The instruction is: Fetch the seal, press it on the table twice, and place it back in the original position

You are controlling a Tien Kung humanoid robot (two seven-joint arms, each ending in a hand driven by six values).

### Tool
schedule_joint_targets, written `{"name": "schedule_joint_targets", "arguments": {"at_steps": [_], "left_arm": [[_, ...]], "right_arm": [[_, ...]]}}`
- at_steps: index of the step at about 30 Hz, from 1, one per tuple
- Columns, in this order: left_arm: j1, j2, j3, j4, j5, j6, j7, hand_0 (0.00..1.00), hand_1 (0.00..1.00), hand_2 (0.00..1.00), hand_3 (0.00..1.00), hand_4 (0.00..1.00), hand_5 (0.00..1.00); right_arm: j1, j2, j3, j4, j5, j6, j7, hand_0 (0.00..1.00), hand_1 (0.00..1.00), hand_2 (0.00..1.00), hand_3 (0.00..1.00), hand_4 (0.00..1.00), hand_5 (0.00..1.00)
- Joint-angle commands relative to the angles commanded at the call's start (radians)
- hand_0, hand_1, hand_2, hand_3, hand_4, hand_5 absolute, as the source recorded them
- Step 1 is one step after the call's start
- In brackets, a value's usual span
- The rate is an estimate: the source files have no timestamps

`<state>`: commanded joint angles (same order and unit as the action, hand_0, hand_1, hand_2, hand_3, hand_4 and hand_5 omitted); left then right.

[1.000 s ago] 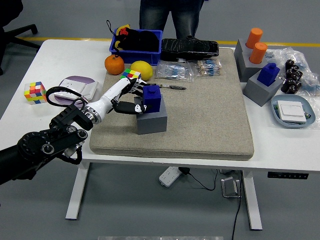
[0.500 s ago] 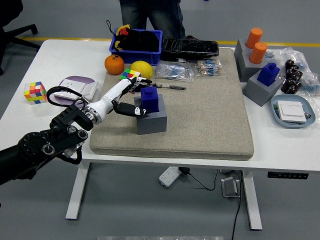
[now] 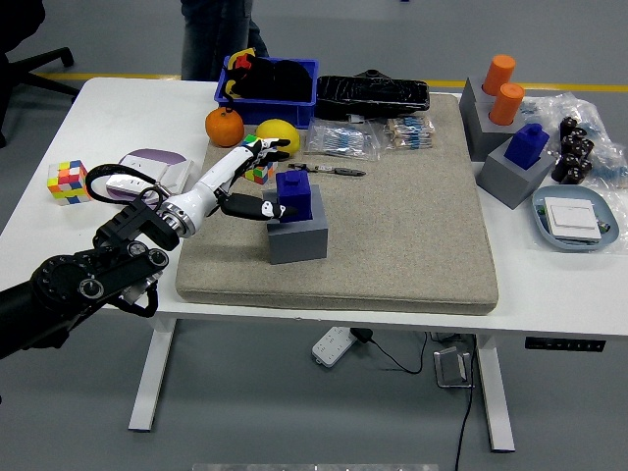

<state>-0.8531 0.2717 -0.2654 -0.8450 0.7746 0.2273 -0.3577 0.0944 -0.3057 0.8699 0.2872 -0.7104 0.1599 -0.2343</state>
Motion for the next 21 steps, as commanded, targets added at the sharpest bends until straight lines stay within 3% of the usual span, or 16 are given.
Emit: {"name": "schedule_joint_targets", "arguments": {"at_steps": [2, 7, 8, 9, 13, 14, 21], "left_arm": [[0.001, 0.002, -0.003, 0.002, 0.000, -0.009, 0.005, 0.998, 0.998, 0.998, 0.998, 0.998, 0.394], [0.007, 0.009, -0.021, 0.010, -0.003, -0.036, 0.020, 0.998, 0.998, 0.998, 0.998, 0.998, 0.394], [0.008, 0.012, -0.027, 0.012, -0.003, -0.038, 0.021, 0.998, 0.998, 0.998, 0.998, 0.998, 0.456], [0.010, 0.015, -0.034, 0.014, -0.003, -0.039, 0.022, 0.998, 0.998, 0.998, 0.998, 0.998, 0.456], [0.023, 0.035, -0.074, 0.035, -0.009, -0.022, 0.007, 0.998, 0.998, 0.998, 0.998, 0.998, 0.456], [0.027, 0.043, -0.088, 0.042, -0.010, -0.016, 0.005, 0.998, 0.998, 0.998, 0.998, 0.998, 0.515], [0.052, 0.086, -0.162, 0.088, -0.025, 0.005, -0.007, 0.998, 0.998, 0.998, 0.998, 0.998, 0.509]], "right_arm": [[0.000, 0.001, 0.001, 0.000, 0.000, 0.000, 0.000, 0.865, 0.779, 0.738, 0.744, 0.798, 0.567], [-0.001, 0.001, 0.003, 0.000, -0.001, 0.000, 0.000, 0.865, 0.779, 0.738, 0.744, 0.798, 0.567], [-0.001, 0.001, 0.003, 0.000, -0.002, 0.000, 0.000, 0.865, 0.780, 0.737, 0.743, 0.798, 0.567], [-0.002, 0.001, 0.004, 0.000, -0.002, 0.000, 0.000, 0.865, 0.780, 0.737, 0.743, 0.798, 0.567], [-0.003, -0.001, 0.006, -0.001, -0.003, 0.000, 0.000, 0.865, 0.780, 0.737, 0.743, 0.798, 0.567], [-0.003, -0.001, 0.006, -0.001, -0.004, 0.000, 0.000, 0.865, 0.779, 0.738, 0.743, 0.798, 0.567], [-0.005, 0.001, 0.012, -0.001, -0.006, 0.000, 0.001, 0.865, 0.780, 0.737, 0.744, 0.798, 0.567]]}}
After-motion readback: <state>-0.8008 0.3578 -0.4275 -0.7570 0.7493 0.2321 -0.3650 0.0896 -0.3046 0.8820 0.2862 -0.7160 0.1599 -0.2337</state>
